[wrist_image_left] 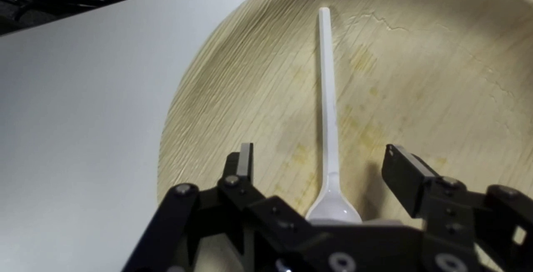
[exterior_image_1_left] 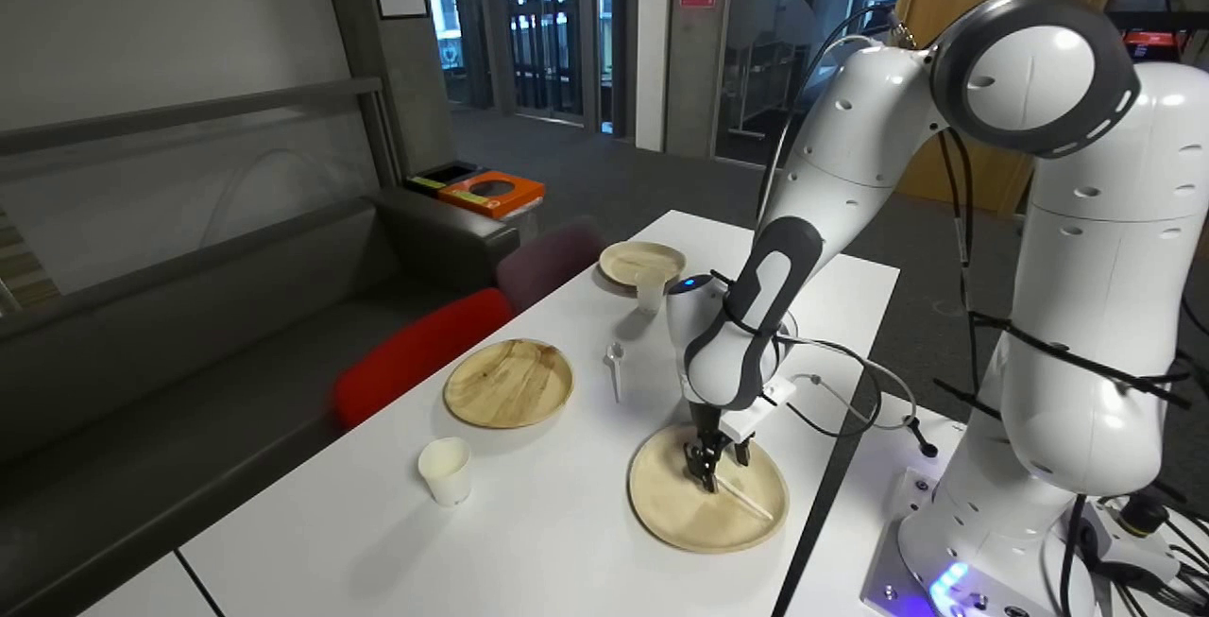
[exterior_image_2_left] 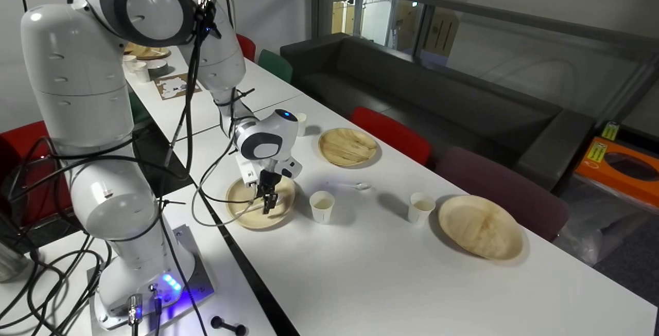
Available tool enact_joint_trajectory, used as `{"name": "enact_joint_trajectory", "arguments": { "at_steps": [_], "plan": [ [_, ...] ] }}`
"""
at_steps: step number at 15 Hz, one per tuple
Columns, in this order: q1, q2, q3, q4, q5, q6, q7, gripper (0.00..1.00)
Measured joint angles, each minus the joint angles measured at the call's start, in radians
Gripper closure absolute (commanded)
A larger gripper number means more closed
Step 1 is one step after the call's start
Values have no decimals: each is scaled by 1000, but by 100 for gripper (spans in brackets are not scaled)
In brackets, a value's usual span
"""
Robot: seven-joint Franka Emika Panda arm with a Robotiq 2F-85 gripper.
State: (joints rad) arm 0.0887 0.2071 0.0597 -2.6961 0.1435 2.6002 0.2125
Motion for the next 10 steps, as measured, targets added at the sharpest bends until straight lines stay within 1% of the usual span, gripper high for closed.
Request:
{"name": "enact_joint_trajectory", "arguments": {
  "at_steps": [1, 4, 6, 7, 8, 10],
  "plan": [
    [-1, 0, 0, 0, 0, 0, 0, 47],
    [-1, 0, 0, 0, 0, 0, 0, 70],
    [-1, 0, 0, 0, 0, 0, 0, 84],
    [-1, 0, 0, 0, 0, 0, 0, 93],
    [-1, 0, 0, 1, 0, 0, 0, 99],
    [-1, 0, 0, 3, 0, 0, 0, 100]
  ]
}}
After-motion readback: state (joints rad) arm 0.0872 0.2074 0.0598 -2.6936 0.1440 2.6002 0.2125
